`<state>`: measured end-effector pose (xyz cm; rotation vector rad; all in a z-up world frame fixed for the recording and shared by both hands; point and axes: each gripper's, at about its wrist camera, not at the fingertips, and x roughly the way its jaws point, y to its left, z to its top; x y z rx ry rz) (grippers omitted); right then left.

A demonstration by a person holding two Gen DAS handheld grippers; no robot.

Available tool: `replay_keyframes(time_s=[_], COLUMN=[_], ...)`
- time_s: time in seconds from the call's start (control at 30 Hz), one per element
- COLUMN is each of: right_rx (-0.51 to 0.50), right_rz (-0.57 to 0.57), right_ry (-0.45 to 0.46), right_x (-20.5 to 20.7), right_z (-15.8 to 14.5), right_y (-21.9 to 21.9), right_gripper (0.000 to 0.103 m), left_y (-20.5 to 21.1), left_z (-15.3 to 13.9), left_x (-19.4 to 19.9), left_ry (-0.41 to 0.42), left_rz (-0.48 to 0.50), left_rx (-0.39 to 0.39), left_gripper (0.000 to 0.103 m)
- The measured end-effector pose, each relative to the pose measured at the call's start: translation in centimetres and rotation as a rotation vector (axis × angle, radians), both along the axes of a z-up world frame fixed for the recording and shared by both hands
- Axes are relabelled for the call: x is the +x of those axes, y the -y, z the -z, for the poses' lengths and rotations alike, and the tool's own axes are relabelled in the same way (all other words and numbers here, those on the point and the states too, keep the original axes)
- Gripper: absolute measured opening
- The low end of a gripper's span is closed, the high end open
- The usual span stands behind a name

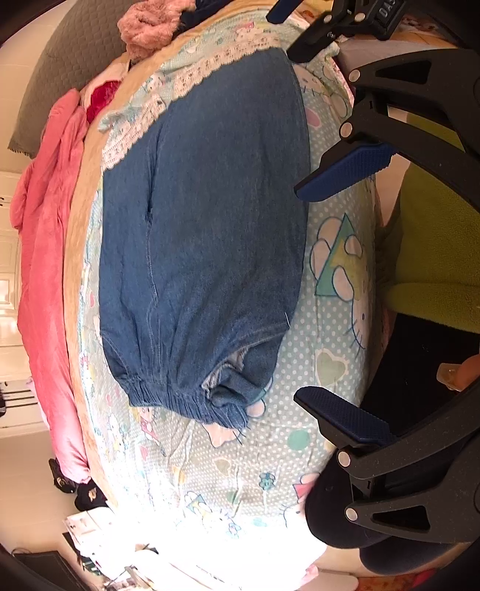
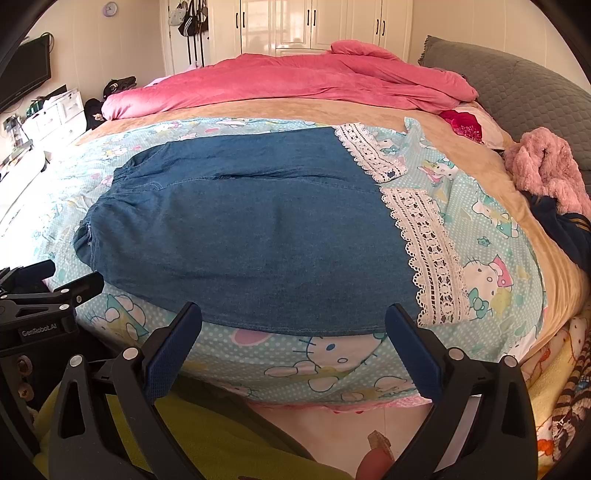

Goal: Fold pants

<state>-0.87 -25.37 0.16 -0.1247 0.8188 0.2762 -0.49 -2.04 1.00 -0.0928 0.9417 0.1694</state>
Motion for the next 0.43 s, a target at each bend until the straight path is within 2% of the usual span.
replay_keyframes(time_s=[0.1,0.43], right_rx=[0.001,-0.003], right_rz=[0.002,0.004], right_ry=[0.0,0.007], right_x=[0.02,0.04], right_z=[0.02,-0.07], right_y=[0.04,0.07], right_gripper=[0.099,0.099], left_y=[0.45,0.31], left_z=[-0.26,-0.47], left_x=[-0.12,-0.13], left_ry=[0.015,0.02], left_rz=[0.005,-0.012], left_rx=[0.026,0.03], left_gripper=[0.094,0.094])
